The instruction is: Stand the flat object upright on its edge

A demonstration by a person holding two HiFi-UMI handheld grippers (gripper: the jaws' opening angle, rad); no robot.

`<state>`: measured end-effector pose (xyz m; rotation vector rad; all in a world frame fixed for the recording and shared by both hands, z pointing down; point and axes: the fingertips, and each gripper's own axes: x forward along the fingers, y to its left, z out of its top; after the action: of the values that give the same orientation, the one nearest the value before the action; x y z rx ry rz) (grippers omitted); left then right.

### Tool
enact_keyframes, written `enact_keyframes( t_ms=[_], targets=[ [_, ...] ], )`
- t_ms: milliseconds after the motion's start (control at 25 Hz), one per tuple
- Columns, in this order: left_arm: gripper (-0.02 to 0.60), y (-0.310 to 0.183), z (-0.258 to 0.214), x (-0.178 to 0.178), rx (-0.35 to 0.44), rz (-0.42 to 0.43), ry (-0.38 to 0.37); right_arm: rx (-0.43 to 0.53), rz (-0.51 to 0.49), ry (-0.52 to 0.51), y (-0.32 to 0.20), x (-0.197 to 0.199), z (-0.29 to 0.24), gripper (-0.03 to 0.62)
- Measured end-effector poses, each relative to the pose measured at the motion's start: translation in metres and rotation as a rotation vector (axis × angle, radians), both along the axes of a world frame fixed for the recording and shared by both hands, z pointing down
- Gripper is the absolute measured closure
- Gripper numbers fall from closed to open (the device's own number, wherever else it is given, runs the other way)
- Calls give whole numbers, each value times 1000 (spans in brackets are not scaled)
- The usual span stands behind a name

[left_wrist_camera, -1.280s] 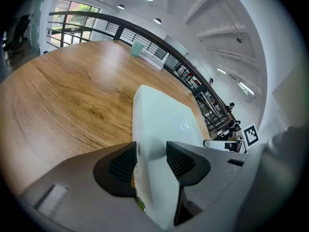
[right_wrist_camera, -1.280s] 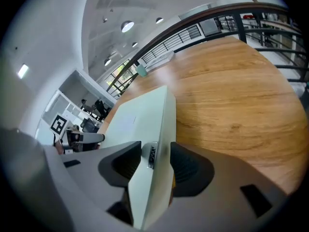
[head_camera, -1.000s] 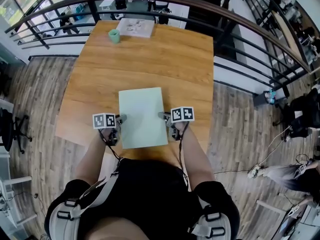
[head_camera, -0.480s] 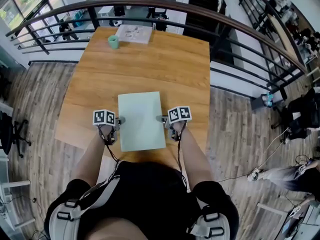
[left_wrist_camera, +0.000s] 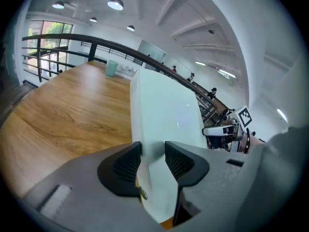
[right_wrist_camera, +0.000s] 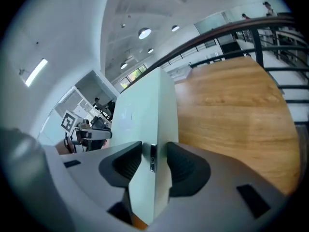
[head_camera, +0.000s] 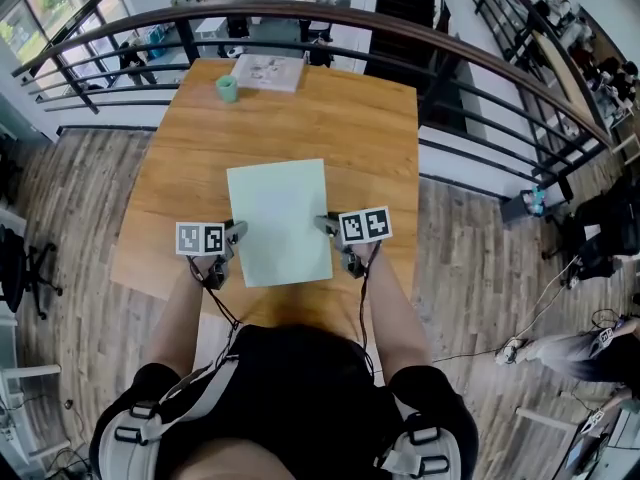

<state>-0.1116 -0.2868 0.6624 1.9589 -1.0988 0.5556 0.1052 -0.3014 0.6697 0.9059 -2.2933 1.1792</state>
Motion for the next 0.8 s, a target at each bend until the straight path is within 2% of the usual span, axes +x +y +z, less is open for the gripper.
enact_keyframes(
  t_ms=[200,360,480,640,800],
  targets=[
    [420,-14,-35,-3,163,-41,62,205,-44,63,-19,-3,-54,427],
    [420,-19,-64,-3,294,-60,66,304,-27,79,-25,-1,-79,427],
    [420,-20,-96,-2,381,-75,43,349,4,42,-26,2,-99,427],
    [422,-32,-146,-6,530,-44,-24,444,29,-27,-32,-4,-131,427],
    [422,-49,-184,-15,649,-21,-77,571,47,-22,-45,-14,-165,427]
  ],
)
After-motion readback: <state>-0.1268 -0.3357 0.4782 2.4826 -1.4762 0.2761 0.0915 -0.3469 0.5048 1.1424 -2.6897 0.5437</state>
